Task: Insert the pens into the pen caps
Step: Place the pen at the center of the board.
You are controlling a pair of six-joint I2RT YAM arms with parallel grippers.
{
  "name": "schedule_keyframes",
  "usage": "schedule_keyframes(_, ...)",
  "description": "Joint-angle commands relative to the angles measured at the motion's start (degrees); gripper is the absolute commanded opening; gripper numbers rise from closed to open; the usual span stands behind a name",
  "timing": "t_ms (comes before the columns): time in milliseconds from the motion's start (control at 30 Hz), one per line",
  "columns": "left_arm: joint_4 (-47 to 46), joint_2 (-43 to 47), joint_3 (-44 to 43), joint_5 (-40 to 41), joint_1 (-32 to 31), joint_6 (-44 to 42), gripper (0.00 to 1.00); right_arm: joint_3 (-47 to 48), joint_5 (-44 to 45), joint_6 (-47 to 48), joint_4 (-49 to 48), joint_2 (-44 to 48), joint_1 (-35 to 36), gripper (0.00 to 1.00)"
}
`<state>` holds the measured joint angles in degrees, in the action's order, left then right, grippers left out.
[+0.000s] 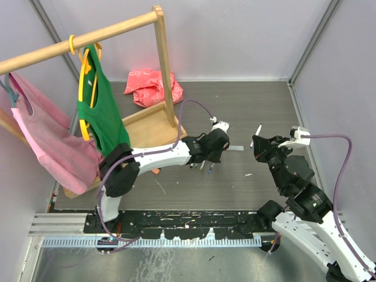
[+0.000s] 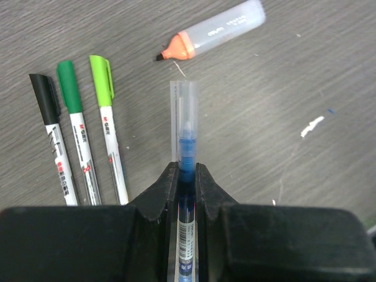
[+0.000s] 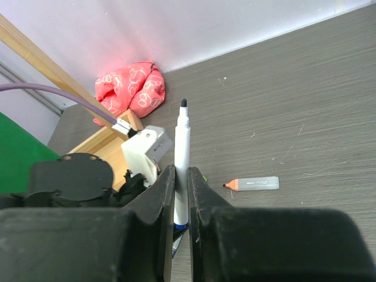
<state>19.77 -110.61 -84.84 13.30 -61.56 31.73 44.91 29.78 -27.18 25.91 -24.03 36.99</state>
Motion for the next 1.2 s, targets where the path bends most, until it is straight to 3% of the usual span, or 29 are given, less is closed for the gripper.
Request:
schedule_keyframes(0,3.73,-2.92,-5.21,5.97,-0.18,0.11,0.00,2.30,2.30,-0.25,0.20,1.02,-0.17,0.00)
schedule_keyframes(1167,5.81,-13.92,-11.22,4.90,2.90,-2.38,0.04,2.91,-2.08,-0.92,1.51,-1.96,-0.21,0.00)
